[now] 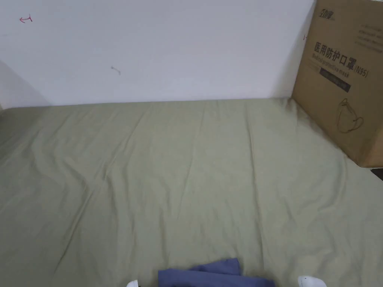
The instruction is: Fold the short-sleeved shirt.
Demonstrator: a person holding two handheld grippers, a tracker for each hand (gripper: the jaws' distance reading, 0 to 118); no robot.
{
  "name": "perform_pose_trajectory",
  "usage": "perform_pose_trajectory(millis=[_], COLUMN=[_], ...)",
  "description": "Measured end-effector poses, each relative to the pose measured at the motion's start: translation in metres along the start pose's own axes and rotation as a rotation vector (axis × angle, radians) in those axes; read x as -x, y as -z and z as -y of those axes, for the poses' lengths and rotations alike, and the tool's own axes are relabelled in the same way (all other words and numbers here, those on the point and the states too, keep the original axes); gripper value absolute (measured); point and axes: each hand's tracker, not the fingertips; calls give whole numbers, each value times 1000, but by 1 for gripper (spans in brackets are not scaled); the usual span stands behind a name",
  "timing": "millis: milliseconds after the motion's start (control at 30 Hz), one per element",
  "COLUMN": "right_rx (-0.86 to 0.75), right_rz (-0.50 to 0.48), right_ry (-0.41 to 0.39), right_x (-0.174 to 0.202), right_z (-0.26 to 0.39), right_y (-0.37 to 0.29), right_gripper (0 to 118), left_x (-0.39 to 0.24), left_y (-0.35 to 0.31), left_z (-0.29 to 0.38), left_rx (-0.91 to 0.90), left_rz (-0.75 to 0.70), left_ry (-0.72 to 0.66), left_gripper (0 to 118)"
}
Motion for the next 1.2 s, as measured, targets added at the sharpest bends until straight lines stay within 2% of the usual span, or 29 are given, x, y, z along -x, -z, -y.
perform_pose_trajectory(millis=[33,67,100,167,200,267,333,400,500,667,767,900,933,967,1033,1067,1100,1133,1200], right_rx=[-2,-3,-4,-9,-13,-32,-93,-136,-179,-169,-143,-108,-98,-90,-69,-60,-55,-55,-60], right_rz=[-1,-6,-12,-32,-35,-22,16,12,2,-9,21,85,96,95,89,81,78,78,81], right_ry=[2,7,15,47,61,65,20,-33,-84,-133,-187,-256,-259,-255,-247,-245,-246,-249,-258], right_x=[0,-2,-3,-6,-6,1,14,28,52,88,101,113,116,118,121,124,126,127,130], right_z=[1,1,1,2,1,3,4,7,12,15,16,19,20,21,20,20,20,19,19], right_y=[0,0,1,-2,-4,-14,-31,-49,-72,-90,-90,-79,-76,-73,-68,-66,-66,-65,-64], right_gripper=[0,0,0,0,0,0,0,0,0,0,0,0,0,0,0,0,0,0,0], left_x=[7,9,2,-7,-13,-34,-63,-92,-128,-155,-157,-158,-159,-160,-163,-163,-164,-166,-165], left_y=[-5,-5,-3,-3,-4,-7,-19,-44,-110,-238,-313,-381,-395,-408,-426,-436,-439,-448,-458], left_z=[-1,-1,4,2,4,8,13,16,7,-17,-30,-44,-47,-49,-54,-56,-52,-57,-58], left_rx=[-12,-10,-4,1,-4,-20,-43,-85,-152,-221,-248,-272,-273,-282,-310,-309,-322,-342,-353], left_rz=[-123,-228,-134,-214,-209,-297,-317,-330,-384,-585,-740,-901,-940,-977,-1091,-1135,-1143,-1155,-1177], left_ry=[30,66,65,75,68,121,197,254,312,265,199,153,153,155,167,143,119,132,97], left_gripper=[57,23,20,20,19,19,19,19,19,19,20,21,32,37,55,91,118,113,113])
